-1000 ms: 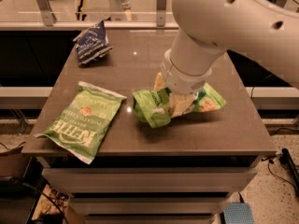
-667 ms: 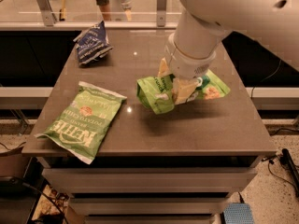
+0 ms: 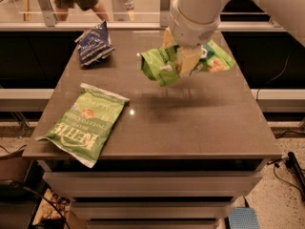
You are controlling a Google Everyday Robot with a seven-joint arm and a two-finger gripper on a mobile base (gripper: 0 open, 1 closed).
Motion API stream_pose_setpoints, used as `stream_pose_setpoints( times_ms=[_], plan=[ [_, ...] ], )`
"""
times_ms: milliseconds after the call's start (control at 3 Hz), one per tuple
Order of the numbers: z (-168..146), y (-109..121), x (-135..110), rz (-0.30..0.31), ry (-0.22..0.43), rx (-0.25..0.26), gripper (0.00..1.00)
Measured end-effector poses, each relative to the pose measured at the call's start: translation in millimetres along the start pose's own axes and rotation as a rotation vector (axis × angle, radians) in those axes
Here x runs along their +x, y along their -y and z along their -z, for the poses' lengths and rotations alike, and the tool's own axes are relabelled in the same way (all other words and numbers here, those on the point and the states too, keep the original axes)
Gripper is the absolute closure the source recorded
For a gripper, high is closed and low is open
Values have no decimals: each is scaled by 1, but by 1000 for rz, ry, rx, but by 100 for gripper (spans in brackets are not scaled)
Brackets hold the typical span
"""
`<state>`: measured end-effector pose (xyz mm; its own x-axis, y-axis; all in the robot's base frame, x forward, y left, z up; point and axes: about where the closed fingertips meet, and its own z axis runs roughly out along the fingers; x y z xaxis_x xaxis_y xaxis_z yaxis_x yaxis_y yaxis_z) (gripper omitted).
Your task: Move green rice chip bag near blue chip bag
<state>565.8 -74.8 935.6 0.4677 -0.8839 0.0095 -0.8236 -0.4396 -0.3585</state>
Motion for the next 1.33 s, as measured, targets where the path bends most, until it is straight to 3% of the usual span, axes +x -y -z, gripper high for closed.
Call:
stream_pose_setpoints(
  times_ms=[667,1333],
  plan=[
    [8,68,17,66,-45,104,100],
    [-13,121,34,125,-45,190,100]
  ],
)
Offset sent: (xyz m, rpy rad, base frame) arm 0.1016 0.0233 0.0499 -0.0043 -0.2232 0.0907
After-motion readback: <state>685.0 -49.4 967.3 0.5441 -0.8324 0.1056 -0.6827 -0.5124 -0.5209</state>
